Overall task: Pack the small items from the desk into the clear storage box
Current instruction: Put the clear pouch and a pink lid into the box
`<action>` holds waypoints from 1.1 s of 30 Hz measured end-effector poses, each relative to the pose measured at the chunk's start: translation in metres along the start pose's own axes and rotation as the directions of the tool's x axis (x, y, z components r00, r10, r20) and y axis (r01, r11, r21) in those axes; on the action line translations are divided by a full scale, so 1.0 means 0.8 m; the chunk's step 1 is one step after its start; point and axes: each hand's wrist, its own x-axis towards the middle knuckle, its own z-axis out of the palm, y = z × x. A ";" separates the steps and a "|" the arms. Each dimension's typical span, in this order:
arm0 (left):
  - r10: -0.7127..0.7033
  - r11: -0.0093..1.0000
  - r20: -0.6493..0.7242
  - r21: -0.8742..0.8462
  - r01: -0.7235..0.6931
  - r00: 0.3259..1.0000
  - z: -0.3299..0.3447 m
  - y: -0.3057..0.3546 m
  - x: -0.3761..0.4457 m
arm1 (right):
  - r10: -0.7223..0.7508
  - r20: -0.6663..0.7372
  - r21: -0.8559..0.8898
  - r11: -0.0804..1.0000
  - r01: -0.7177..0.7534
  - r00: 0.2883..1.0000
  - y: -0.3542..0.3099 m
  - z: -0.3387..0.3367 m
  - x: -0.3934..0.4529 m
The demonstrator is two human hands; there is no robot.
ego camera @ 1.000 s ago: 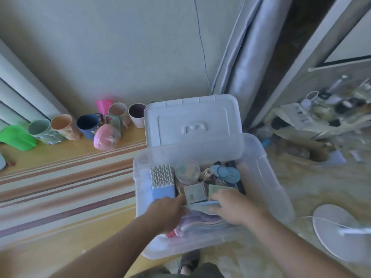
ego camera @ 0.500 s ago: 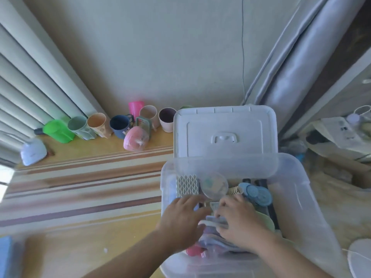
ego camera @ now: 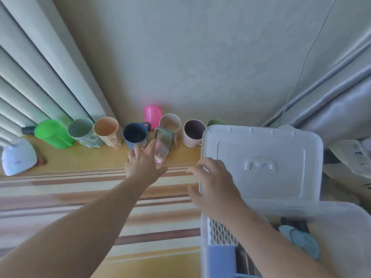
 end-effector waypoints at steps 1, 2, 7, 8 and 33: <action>0.001 1.000 0.005 -0.032 -0.001 1.000 0.010 -0.003 0.007 | 0.008 0.044 -0.026 1.000 -0.006 0.999 -0.005 0.008 0.017; 0.007 0.997 0.001 -0.078 -0.007 1.000 0.019 -0.009 0.011 | 0.023 0.101 -0.055 0.998 -0.017 0.995 -0.011 0.016 0.033; 0.009 0.945 0.027 -0.327 0.000 1.000 0.023 -0.050 -0.027 | 0.083 0.301 -0.117 0.992 -0.049 0.950 -0.037 0.047 0.069; 0.001 0.928 0.045 -0.372 0.015 0.999 0.020 -0.059 -0.042 | 0.078 0.323 -0.103 0.994 -0.047 0.943 -0.042 0.052 0.072; 0.556 0.533 0.016 -0.774 -0.341 0.831 -0.070 0.070 -0.255 | 0.093 0.111 0.546 0.826 -0.139 0.989 0.028 -0.085 -0.141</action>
